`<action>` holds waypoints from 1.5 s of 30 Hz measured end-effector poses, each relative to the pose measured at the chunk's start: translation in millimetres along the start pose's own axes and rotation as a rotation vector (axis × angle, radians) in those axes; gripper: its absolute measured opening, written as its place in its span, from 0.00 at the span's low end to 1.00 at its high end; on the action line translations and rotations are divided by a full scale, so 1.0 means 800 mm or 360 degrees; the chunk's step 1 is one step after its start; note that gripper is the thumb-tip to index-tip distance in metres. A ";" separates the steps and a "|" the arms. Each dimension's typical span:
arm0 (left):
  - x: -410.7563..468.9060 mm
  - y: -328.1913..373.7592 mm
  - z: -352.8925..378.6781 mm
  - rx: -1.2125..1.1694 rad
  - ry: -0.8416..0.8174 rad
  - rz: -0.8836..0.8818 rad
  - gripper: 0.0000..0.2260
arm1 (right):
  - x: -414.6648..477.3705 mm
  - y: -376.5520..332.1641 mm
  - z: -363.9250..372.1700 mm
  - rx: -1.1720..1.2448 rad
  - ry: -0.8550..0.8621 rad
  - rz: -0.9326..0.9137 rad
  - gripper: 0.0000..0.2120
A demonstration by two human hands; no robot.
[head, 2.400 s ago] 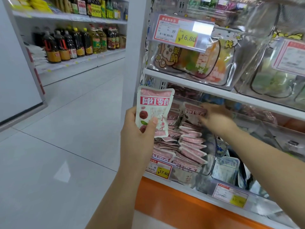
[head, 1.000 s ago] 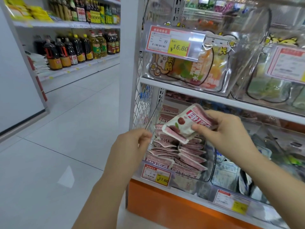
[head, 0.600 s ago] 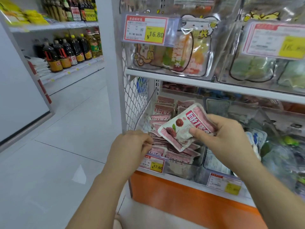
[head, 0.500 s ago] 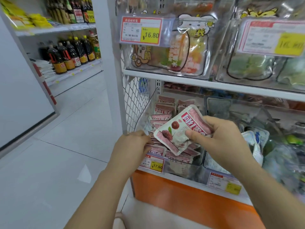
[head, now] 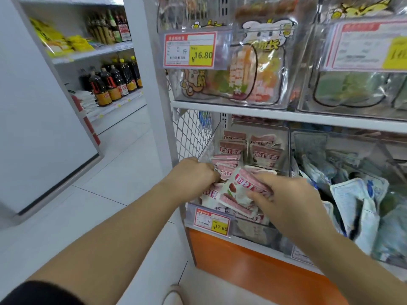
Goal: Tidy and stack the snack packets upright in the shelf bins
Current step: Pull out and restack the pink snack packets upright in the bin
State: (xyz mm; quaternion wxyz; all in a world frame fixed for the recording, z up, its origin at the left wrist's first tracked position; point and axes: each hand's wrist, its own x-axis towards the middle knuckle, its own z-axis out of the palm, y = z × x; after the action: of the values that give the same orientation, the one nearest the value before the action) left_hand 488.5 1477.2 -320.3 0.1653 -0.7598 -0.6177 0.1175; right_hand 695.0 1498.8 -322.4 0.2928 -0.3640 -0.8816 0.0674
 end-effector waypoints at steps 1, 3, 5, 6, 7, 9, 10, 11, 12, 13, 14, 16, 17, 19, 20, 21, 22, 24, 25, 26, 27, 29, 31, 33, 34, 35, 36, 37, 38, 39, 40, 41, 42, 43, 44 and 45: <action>0.003 -0.002 -0.001 -0.0026 -0.0015 -0.0020 0.08 | -0.001 -0.002 0.007 -0.0027 -0.0013 -0.0047 0.07; 0.011 -0.006 -0.005 -0.0082 -0.0077 -0.0026 0.09 | -0.001 -0.005 0.020 -0.0065 -0.0057 -0.0107 0.08; 0.020 -0.012 -0.008 -0.0190 -0.0196 -0.0034 0.11 | 0.003 -0.015 0.032 -0.0114 -0.0129 -0.0169 0.08; 0.023 -0.016 -0.011 -0.0289 -0.0271 -0.0059 0.09 | 0.007 -0.020 0.039 -0.0102 -0.0184 -0.0181 0.09; 0.026 -0.019 -0.014 -0.0412 -0.0336 -0.0090 0.07 | 0.010 -0.024 0.048 -0.0084 -0.0273 -0.0185 0.11; 0.027 -0.022 -0.022 -0.0614 -0.0416 -0.0128 0.04 | 0.011 -0.029 0.069 -0.0178 -0.0475 -0.0249 0.17; 0.025 -0.023 -0.024 -0.0664 -0.0428 -0.0132 0.05 | 0.010 -0.031 0.076 -0.0260 -0.0541 -0.0315 0.21; 0.022 -0.023 -0.025 -0.0692 -0.0432 -0.0132 0.06 | 0.010 -0.034 0.078 -0.0308 -0.0560 -0.0348 0.25; 0.017 -0.022 -0.024 -0.0704 -0.0427 -0.0131 0.07 | 0.010 -0.035 0.081 -0.0361 -0.0572 -0.0344 0.27; 0.010 -0.022 -0.022 -0.0719 -0.0417 -0.0138 0.08 | 0.010 -0.035 0.082 -0.0355 -0.0563 -0.0318 0.28; 0.003 -0.022 -0.020 -0.0743 -0.0397 -0.0153 0.09 | 0.013 -0.037 0.079 -0.0322 -0.0556 -0.0279 0.26; -0.012 -0.019 -0.011 -0.0798 -0.0332 -0.0182 0.10 | 0.014 -0.033 0.084 -0.0294 -0.0481 -0.0252 0.20; -0.020 -0.016 -0.007 -0.0838 -0.0291 -0.0199 0.11 | 0.015 -0.034 0.087 -0.0292 -0.0453 -0.0276 0.17; -0.034 -0.007 0.001 -0.0882 -0.0177 -0.0204 0.11 | 0.017 -0.035 0.086 -0.0304 -0.0482 -0.0399 0.13; -0.039 -0.002 0.004 -0.0879 -0.0079 -0.0186 0.11 | 0.019 -0.033 0.080 -0.0246 -0.0553 -0.0409 0.12; -0.044 0.002 0.007 -0.0885 0.0053 -0.0158 0.11 | 0.022 -0.030 0.069 -0.0123 -0.0578 -0.0386 0.11; -0.048 0.006 0.010 -0.0921 0.0174 -0.0129 0.11 | 0.025 -0.025 0.057 -0.0022 -0.0595 -0.0335 0.11; -0.051 0.012 0.014 -0.0980 0.0259 -0.0072 0.11 | 0.028 -0.011 0.033 -0.0161 -0.0475 -0.0314 0.11; -0.050 0.015 0.017 -0.0960 0.0243 -0.0050 0.12 | 0.025 -0.003 0.027 -0.0306 -0.0478 -0.0291 0.11; -0.048 0.018 0.020 -0.0914 0.0228 -0.0036 0.11 | 0.021 0.004 0.020 -0.0398 -0.0526 -0.0250 0.11; -0.046 0.020 0.022 -0.0857 0.0232 -0.0030 0.11 | 0.017 0.006 0.016 -0.0430 -0.0604 -0.0204 0.11; -0.038 0.022 0.024 -0.0740 0.0252 -0.0036 0.11 | 0.012 0.008 0.017 -0.0412 -0.0612 -0.0178 0.12; -0.030 0.019 0.026 -0.0560 0.0219 -0.0012 0.12 | 0.010 0.006 0.019 -0.0418 -0.0534 -0.0207 0.11; -0.026 0.016 0.028 -0.0432 0.0165 0.0040 0.12 | 0.008 0.003 0.020 -0.0350 -0.0457 -0.0301 0.06; -0.027 0.015 0.029 -0.0376 0.0144 0.0082 0.10 | 0.007 0.004 0.020 -0.0330 -0.0484 -0.0294 0.04; -0.028 0.015 0.031 -0.0329 0.0151 0.0106 0.08 | 0.006 0.007 0.020 -0.0347 -0.0501 -0.0283 0.08; -0.029 0.016 0.031 -0.0308 0.0115 0.0109 0.07 | 0.005 0.012 0.023 -0.0378 -0.0494 -0.0303 0.11; -0.031 0.017 0.033 -0.0263 0.0103 0.0116 0.06 | 0.004 0.015 0.025 -0.0401 -0.0505 -0.0311 0.13; -0.032 0.018 0.034 -0.0252 0.0088 0.0110 0.06 | 0.003 0.018 0.028 -0.0411 -0.0485 -0.0327 0.14; -0.031 0.019 0.034 -0.0237 0.0117 0.0118 0.05 | 0.001 0.021 0.031 -0.0410 -0.0446 -0.0335 0.15; -0.030 0.020 0.031 -0.0219 0.0143 0.0136 0.03 | 0.000 0.023 0.031 -0.0394 -0.0435 -0.0329 0.15; -0.031 0.020 0.030 -0.0232 0.0134 0.0159 0.03 | 0.000 0.021 0.026 -0.0384 -0.0471 -0.0318 0.15; -0.032 0.021 0.026 -0.0252 0.0083 0.0145 0.07 | 0.000 0.020 0.019 -0.0407 -0.0508 -0.0298 0.14; -0.035 0.021 0.025 -0.0283 0.0072 0.0136 0.12 | 0.000 0.018 0.010 -0.0452 -0.0573 -0.0262 0.09; -0.040 0.021 0.027 -0.0332 0.0076 0.0116 0.16 | 0.000 0.019 0.006 -0.0533 -0.0621 -0.0270 0.03; -0.045 0.023 0.033 -0.0388 0.0114 0.0097 0.21 | -0.003 0.024 0.006 -0.0595 -0.0662 -0.0275 0.03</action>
State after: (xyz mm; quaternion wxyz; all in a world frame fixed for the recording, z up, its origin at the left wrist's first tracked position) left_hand 487.4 1441.5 -352.6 0.0900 -0.7964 -0.5977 0.0193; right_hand 704.8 1511.6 -334.0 0.0384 -0.3135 -0.9476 -0.0483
